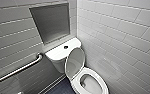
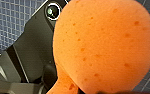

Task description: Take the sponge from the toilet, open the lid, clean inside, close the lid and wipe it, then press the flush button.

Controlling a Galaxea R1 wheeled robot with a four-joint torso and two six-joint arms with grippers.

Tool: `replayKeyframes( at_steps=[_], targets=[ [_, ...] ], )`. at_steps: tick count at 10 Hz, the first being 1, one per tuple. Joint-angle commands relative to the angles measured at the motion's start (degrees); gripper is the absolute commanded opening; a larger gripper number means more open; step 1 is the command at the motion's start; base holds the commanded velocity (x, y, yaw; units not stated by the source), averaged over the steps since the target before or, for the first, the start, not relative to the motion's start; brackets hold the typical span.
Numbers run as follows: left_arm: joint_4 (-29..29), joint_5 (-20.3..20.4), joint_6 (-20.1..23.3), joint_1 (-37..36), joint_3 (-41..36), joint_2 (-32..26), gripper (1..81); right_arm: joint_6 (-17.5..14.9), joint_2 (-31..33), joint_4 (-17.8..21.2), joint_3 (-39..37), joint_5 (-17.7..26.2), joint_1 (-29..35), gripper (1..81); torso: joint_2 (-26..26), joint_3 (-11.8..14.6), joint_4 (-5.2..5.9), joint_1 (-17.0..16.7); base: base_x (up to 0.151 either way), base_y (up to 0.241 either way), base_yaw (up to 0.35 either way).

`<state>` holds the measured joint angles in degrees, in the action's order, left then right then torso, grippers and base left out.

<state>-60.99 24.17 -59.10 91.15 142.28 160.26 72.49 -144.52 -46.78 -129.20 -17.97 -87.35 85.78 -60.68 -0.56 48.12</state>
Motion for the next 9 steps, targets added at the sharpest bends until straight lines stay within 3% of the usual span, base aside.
replayKeyframes(
  at_steps=[1, 2, 4, 6, 7, 9],
  targets=[
    [-0.7, -1.2, -3.6, 0.5, 7.1, 3.1, 81.1, 0.6, -11.5, -1.7, -16.1, 1.7, -6.6, 1.0, 0.0, 0.0, 0.00, 0.0, 0.000, 0.000, 0.000],
    [-0.6, -1.1, -5.0, 0.5, 7.1, 2.8, 81.1, 0.6, -14.9, -1.9, -21.9, 1.9, -7.1, 1.0, 0.0, 0.0, 0.00, 0.0, 0.000, 0.000, 0.000],
    [-1.3, -3.3, -13.9, 1.3, 7.4, 2.8, 81.1, 0.1, -19.0, -2.2, -28.8, 2.4, -7.1, 1.0, 0.0, 0.0, 0.00, 0.0, 0.000, 0.000, 0.000],
    [-1.5, -6.9, -15.4, 2.2, 7.5, 3.2, 81.1, -2.7, -20.5, -1.0, -30.0, 2.8, -7.4, 1.0, 0.0, 0.0, 0.00, 0.0, 0.000, 0.000, 0.000],
    [-1.3, -11.4, -14.6, 2.2, 7.5, 4.5, 81.1, -7.8, -21.3, 2.3, -30.4, 3.3, -7.5, 1.0, 0.0, 0.0, 0.00, 0.0, 0.000, 0.000, 0.000],
    [1.0, -16.9, -7.7, 1.9, 7.6, 6.3, 81.1, -25.7, -21.9, 17.3, -29.3, 3.9, -7.9, 1.0, 0.0, 0.1, 0.00, 0.0, 0.000, 0.000, 0.000]
  ],
)
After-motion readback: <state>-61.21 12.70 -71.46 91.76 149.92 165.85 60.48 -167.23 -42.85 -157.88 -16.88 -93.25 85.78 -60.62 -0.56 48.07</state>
